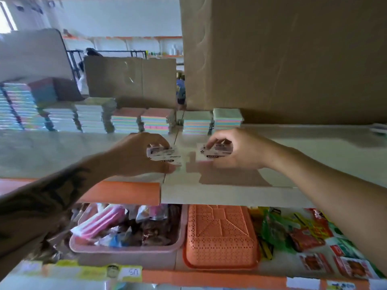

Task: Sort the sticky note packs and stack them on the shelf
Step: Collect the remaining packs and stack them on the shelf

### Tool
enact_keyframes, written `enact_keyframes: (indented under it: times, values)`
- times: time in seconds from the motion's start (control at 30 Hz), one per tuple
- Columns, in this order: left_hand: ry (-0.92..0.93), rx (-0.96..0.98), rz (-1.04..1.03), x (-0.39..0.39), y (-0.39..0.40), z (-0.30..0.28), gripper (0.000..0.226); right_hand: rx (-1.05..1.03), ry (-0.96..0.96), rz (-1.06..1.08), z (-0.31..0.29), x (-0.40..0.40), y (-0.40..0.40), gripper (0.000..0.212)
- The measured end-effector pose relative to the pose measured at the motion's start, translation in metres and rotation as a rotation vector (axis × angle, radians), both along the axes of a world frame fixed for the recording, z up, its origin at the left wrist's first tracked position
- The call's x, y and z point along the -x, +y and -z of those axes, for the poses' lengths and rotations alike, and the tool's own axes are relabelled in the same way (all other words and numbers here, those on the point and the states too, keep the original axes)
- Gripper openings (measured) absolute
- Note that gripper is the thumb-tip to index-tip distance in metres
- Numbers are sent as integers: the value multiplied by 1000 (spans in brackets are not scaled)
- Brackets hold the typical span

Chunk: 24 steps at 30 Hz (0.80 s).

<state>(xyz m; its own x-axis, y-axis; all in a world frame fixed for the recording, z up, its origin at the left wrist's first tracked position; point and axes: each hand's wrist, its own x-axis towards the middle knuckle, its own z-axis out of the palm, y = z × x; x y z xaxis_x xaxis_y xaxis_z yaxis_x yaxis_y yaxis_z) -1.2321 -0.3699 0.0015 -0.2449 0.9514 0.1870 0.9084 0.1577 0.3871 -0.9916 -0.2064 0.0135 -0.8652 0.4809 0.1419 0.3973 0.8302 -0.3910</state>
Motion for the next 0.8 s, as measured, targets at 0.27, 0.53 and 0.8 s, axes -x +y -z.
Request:
enact_keyframes:
  times: [0.27, 0.53, 0.8]
  values:
    - [121, -48, 156, 34, 2, 11, 88, 228, 75, -42, -4, 51, -11, 49]
    - [-234, -383, 273, 22, 13, -3, 31, 569, 265, 0, -18, 58, -20, 56]
    - [-694, -385, 235, 19, 8, 1, 19, 76, 297, 20, -11, 47, -45, 68]
